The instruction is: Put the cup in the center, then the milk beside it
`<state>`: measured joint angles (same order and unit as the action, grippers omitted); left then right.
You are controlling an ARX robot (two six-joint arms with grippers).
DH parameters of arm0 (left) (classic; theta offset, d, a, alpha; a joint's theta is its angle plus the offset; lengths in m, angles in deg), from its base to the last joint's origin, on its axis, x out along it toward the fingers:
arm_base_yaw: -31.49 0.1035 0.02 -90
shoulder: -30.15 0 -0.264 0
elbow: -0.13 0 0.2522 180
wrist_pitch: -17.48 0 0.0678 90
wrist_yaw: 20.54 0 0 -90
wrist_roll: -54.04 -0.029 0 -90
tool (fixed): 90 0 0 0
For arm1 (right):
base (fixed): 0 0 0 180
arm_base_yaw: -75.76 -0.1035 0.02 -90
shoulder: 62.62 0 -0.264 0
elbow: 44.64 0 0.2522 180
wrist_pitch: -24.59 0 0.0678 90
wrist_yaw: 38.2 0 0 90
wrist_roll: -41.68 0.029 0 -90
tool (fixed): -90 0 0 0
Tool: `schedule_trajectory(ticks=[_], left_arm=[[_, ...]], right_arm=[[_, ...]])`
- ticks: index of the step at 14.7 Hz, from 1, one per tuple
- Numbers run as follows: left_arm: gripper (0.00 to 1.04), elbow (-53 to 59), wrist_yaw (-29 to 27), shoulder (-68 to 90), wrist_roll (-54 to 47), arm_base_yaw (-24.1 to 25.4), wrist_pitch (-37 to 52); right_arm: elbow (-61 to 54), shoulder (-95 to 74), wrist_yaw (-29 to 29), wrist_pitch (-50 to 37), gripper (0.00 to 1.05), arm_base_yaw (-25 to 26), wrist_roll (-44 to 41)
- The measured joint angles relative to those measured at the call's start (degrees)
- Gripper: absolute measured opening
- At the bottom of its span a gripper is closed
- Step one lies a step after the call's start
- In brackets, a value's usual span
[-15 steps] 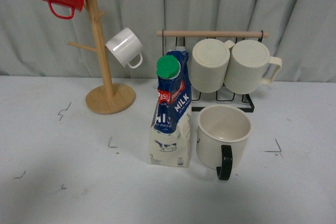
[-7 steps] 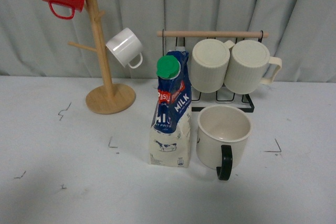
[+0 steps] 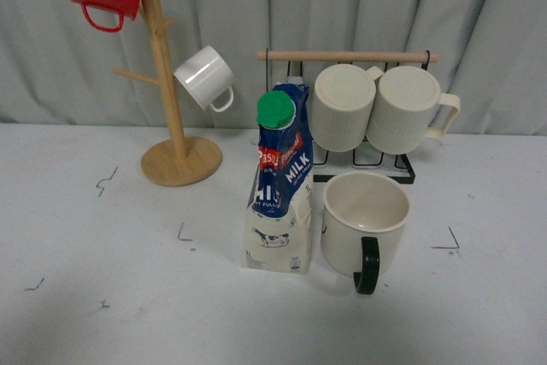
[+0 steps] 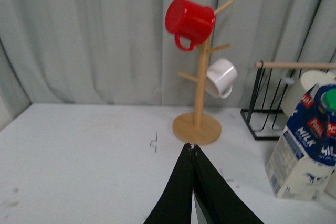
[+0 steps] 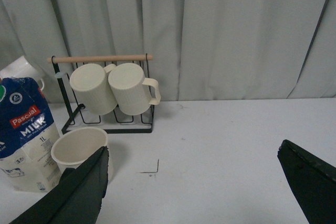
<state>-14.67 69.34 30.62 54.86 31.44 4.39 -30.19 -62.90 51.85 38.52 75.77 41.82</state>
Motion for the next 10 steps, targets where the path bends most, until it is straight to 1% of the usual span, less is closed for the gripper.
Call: schedule_trajectory(ticks=[1, 3, 4, 5, 6, 7, 8, 10], left_arm=[[0.02, 0.37, 0.04, 0.00, 0.00, 0.00, -1.29], [0.02, 0.37, 0.11, 0.00, 0.00, 0.00, -0.92], [0.04, 0.37, 0.11, 0.00, 0.02, 0.00, -0.87], [0.16, 0.37, 0.11, 0.00, 0.00, 0.00, -0.90], [0.31, 0.37, 0.11, 0.00, 0.00, 0.00, -0.90], [0.40, 0.37, 0.11, 0.00, 0.00, 0.00, -0.90], [0.55, 0.37, 0.11, 0.00, 0.00, 0.00, -0.90], [0.78, 0.37, 0.11, 0.00, 0.00, 0.00, -0.90]], right_arm=[[0.00, 0.00, -0.04, 0.04, 0.98, 0.00, 0.00], [0.00, 0.00, -0.04, 0.02, 0.98, 0.00, 0.00], [0.00, 0.00, -0.04, 0.04, 0.98, 0.00, 0.00], [0.00, 0.00, -0.04, 0.07, 0.98, 0.00, 0.00], [0.00, 0.00, -0.04, 0.07, 0.98, 0.00, 0.00], [0.00, 0.00, -0.02, 0.04, 0.98, 0.00, 0.00], [0.00, 0.00, -0.04, 0.07, 0.98, 0.00, 0.00], [0.00, 0.00, -0.04, 0.07, 0.98, 0.00, 0.00]])
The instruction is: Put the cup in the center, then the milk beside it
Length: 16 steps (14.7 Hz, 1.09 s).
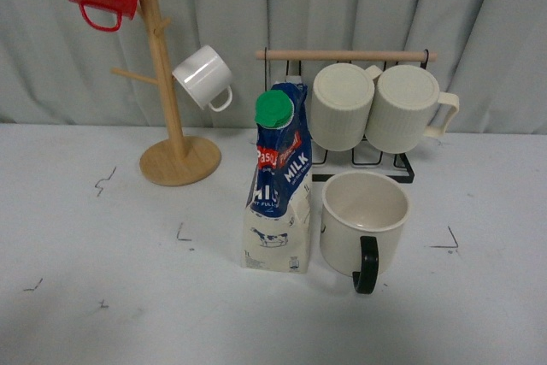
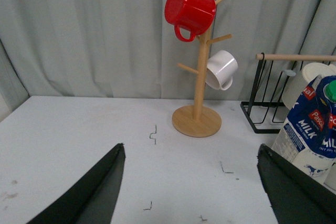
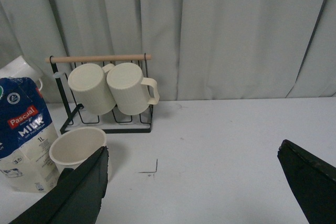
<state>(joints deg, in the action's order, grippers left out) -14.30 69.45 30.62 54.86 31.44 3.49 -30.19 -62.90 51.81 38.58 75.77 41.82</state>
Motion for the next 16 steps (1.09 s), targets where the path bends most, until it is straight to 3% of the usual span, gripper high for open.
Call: schedule_trajectory(ticks=[2, 16], left_arm=[[0.99, 0.00, 0.00, 0.00, -0.02, 0.00, 0.00], [0.98, 0.00, 0.00, 0.00, -0.04, 0.00, 0.00]], right_arm=[[0.00, 0.00, 0.00, 0.00, 0.98, 0.00, 0.00], [0.00, 0.00, 0.00, 0.00, 0.98, 0.00, 0.00]])
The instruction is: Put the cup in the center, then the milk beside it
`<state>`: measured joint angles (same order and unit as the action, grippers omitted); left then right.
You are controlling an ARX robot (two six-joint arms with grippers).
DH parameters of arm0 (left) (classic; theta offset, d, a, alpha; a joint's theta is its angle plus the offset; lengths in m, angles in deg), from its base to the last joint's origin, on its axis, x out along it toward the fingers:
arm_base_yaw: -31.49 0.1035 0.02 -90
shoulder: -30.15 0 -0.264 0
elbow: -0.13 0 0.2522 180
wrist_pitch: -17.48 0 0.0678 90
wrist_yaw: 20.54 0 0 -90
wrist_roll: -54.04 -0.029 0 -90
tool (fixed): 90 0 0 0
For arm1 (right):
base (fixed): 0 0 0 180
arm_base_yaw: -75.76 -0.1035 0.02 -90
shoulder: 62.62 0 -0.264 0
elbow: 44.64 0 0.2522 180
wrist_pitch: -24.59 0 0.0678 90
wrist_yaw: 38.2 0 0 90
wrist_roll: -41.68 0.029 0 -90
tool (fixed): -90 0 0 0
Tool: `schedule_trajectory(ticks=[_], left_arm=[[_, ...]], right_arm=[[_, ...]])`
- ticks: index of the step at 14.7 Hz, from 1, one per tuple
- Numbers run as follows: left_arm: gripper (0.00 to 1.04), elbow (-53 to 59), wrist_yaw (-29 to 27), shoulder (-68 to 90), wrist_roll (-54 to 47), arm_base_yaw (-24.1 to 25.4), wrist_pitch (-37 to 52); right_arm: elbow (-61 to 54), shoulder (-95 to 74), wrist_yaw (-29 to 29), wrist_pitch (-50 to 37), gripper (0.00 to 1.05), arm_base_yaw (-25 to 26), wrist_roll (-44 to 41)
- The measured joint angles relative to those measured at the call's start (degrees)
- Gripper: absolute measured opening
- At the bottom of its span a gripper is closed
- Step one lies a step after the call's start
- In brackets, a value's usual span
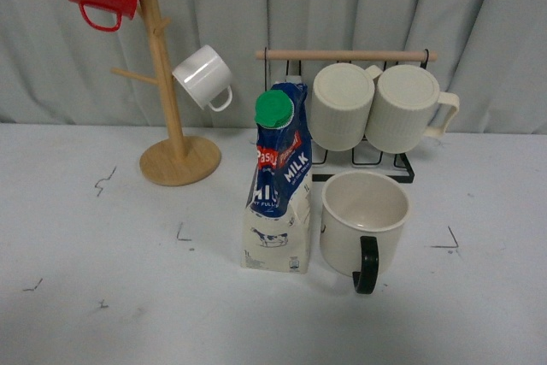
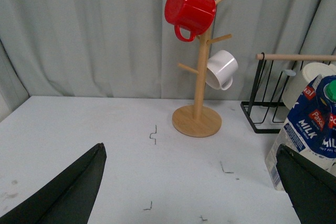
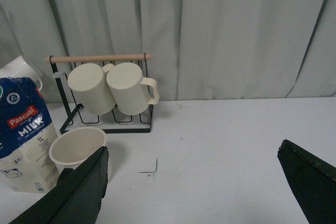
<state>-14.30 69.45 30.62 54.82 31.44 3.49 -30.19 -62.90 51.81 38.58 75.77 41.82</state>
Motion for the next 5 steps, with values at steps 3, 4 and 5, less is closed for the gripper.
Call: schedule_trajectory(ticks=[3, 4, 5], left_arm=[[0.98, 0.00, 0.00, 0.00, 0.00, 0.00, 0.00], [0.98, 0.00, 0.00, 0.00, 0.00, 0.00, 0.00], [0.98, 0.00, 0.00, 0.00, 0.00, 0.00, 0.00]], right_arm=[[0.00, 0.00, 0.00, 0.00, 0.98, 0.00, 0.00], [0.00, 0.00, 0.00, 0.00, 0.98, 0.00, 0.00], [0.00, 0.00, 0.00, 0.00, 0.98, 0.00, 0.00]])
